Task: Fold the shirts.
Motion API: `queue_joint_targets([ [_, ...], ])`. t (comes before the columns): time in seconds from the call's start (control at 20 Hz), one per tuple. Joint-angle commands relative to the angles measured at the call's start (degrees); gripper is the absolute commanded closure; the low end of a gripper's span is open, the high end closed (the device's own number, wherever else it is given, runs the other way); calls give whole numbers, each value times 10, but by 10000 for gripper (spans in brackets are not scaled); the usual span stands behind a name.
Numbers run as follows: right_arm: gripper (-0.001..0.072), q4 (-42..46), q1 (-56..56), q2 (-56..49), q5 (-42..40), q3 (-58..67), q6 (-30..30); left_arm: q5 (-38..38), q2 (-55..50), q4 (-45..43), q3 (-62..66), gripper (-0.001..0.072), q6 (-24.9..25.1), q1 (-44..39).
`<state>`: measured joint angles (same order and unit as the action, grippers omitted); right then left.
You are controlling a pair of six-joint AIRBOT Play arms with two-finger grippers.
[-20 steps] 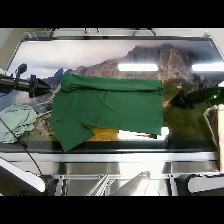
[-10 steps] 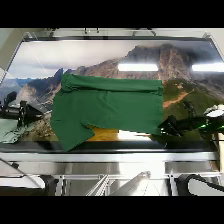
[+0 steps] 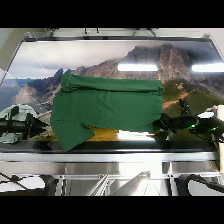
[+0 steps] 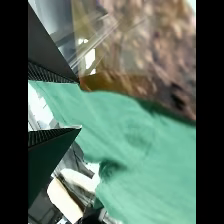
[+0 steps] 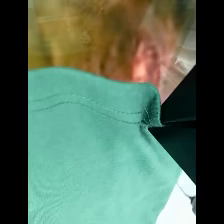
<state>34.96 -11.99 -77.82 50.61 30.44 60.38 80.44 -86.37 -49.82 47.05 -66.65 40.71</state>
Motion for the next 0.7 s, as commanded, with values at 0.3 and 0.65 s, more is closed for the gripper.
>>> queue_joint_targets([
  [0.3,693,-7,2,0,-6,-1,-6,-101,-30,3,-40,423,0,-164],
  [0.65,694,-3,-82,30,167,2,-6,96,-44,-3,54,688,-2,-154],
])
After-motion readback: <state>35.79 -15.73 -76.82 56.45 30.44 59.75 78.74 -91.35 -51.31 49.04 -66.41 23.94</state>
